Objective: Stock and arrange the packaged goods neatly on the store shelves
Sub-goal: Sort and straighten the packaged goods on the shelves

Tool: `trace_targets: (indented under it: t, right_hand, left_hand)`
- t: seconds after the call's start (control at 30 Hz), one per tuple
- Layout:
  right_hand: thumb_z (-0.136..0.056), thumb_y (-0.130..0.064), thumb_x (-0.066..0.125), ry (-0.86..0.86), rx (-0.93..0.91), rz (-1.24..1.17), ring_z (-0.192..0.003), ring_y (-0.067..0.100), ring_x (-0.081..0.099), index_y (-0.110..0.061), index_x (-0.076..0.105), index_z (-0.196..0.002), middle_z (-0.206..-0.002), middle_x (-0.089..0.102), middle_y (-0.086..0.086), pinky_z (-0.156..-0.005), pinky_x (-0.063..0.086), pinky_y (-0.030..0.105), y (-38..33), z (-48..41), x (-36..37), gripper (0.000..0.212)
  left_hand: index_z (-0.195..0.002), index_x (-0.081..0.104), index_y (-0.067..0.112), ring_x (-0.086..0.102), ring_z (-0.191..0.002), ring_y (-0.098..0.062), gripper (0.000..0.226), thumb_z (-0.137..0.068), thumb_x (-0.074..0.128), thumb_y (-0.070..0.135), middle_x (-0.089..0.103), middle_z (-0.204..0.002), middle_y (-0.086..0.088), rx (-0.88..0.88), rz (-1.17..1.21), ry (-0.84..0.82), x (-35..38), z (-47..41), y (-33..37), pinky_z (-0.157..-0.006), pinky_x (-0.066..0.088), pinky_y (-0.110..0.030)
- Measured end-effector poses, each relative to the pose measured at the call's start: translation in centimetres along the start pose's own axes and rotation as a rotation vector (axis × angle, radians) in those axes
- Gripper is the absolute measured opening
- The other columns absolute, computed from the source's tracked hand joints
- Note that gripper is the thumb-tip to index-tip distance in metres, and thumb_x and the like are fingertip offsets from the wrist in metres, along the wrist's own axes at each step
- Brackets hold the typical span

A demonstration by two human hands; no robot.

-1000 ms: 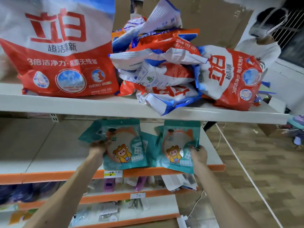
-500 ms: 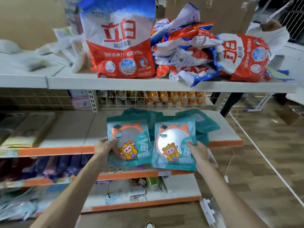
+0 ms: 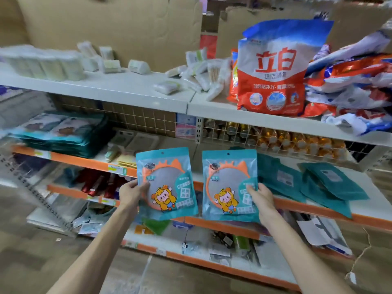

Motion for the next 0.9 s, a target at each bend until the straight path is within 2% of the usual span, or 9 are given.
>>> trace_targets:
  t: [0.13, 0.27, 0.4, 0.5, 0.57, 0.63, 0.73, 0.8, 0.9]
  right_hand:
    - [-0.096, -0.016, 0.059, -0.110, -0.026, 0.014, -0.085, 0.023, 0.069, -0.011, 0.061, -0.106, -0.098, 0.070, 0.007, -0.071, 0.056, 0.034, -2.4, -0.2, 10.5, 0.012]
    - [-0.096, -0.013, 0.059, -0.240, -0.038, 0.028, -0.085, 0.025, 0.069, -0.009, 0.061, -0.107, -0.098, 0.071, 0.009, -0.071, 0.056, 0.035, -4.5, 0.3, 21.5, 0.012]
    - [-0.094, -0.012, 0.060, -0.320, -0.072, 0.045, -0.089, 0.028, 0.070, -0.008, 0.062, -0.109, -0.101, 0.071, 0.012, -0.074, 0.057, 0.037, -6.5, 0.9, 30.5, 0.015]
    - [-0.094, -0.012, 0.061, -0.370, -0.077, 0.042, -0.084, 0.025, 0.069, -0.007, 0.062, -0.109, -0.101, 0.071, 0.013, -0.068, 0.056, 0.033, -7.6, 2.2, 35.4, 0.016]
    - [-0.094, -0.013, 0.062, -0.411, -0.073, 0.029, -0.080, 0.024, 0.069, -0.007, 0.061, -0.111, -0.099, 0.071, 0.012, -0.062, 0.054, 0.030, -8.3, 2.9, 38.4, 0.018]
    - [-0.093, -0.014, 0.062, -0.429, -0.073, 0.028, -0.079, 0.023, 0.070, -0.007, 0.061, -0.112, -0.098, 0.071, 0.011, -0.061, 0.054, 0.030, -9.2, 3.6, 41.1, 0.020]
    - [-0.094, -0.016, 0.062, -0.445, -0.065, 0.029, -0.076, 0.020, 0.070, -0.010, 0.062, -0.110, -0.095, 0.071, 0.008, -0.058, 0.053, 0.028, -9.9, 4.4, 44.7, 0.017]
    - [-0.095, -0.018, 0.061, -0.466, -0.061, 0.026, -0.077, 0.021, 0.071, -0.011, 0.061, -0.109, -0.095, 0.071, 0.009, -0.059, 0.054, 0.029, -10.3, 4.8, 46.9, 0.016]
    - [-0.095, -0.016, 0.060, -0.491, -0.035, 0.033, -0.077, 0.024, 0.072, -0.007, 0.059, -0.109, -0.096, 0.072, 0.012, -0.060, 0.056, 0.032, -10.6, 5.6, 50.0, 0.016]
  left_hand:
    - [-0.100, 0.070, -0.002, 0.066, -0.065, -0.022, 0.015, -0.087, 0.066, 0.005, 0.072, -0.086, -0.014, 0.005, 0.023, 0.108, -8.9, -3.3, 1.1, -0.054, 0.055, -0.027]
    - [-0.098, 0.069, 0.000, 0.066, -0.064, -0.021, 0.011, -0.090, 0.064, 0.006, 0.071, -0.083, -0.011, 0.020, 0.064, 0.205, -17.8, -6.7, 2.3, -0.048, 0.054, -0.023]
    - [-0.104, 0.068, -0.003, 0.069, -0.070, -0.027, 0.017, -0.090, 0.064, 0.007, 0.072, -0.091, -0.017, 0.003, 0.148, 0.278, -25.1, -9.7, 2.4, -0.059, 0.057, -0.031]
    - [-0.106, 0.067, 0.000, 0.070, -0.069, -0.026, 0.017, -0.092, 0.062, 0.008, 0.072, -0.091, -0.015, -0.014, 0.199, 0.317, -29.1, -10.7, 2.5, -0.052, 0.058, -0.029]
    - [-0.106, 0.067, 0.000, 0.071, -0.060, -0.020, 0.016, -0.092, 0.062, 0.006, 0.072, -0.085, -0.012, -0.008, 0.217, 0.346, -31.3, -11.3, 3.1, -0.047, 0.056, -0.025]
    - [-0.104, 0.067, 0.001, 0.069, -0.053, -0.014, 0.014, -0.091, 0.063, 0.005, 0.071, -0.081, -0.009, 0.015, 0.234, 0.377, -33.3, -11.9, 3.7, -0.045, 0.054, -0.023]
    - [-0.098, 0.067, 0.005, 0.068, -0.053, -0.014, 0.008, -0.092, 0.062, 0.006, 0.071, -0.080, -0.008, 0.015, 0.259, 0.410, -35.9, -12.8, 4.1, -0.045, 0.054, -0.022]
    - [-0.097, 0.068, 0.005, 0.069, -0.059, -0.018, 0.008, -0.092, 0.063, 0.006, 0.072, -0.083, -0.010, 0.006, 0.260, 0.432, -37.6, -13.6, 4.0, -0.049, 0.056, -0.026]
    - [-0.104, 0.069, 0.003, 0.070, -0.070, -0.025, 0.017, -0.088, 0.068, 0.009, 0.073, -0.090, -0.013, -0.009, 0.244, 0.478, -40.1, -15.7, 4.0, -0.065, 0.060, -0.036]
Point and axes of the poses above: each hand's wrist, its own z-axis away from the middle knuckle, its own x-axis out of the palm, y = z × x, the point moved 5 cm from there along -z, towards the middle knuckle
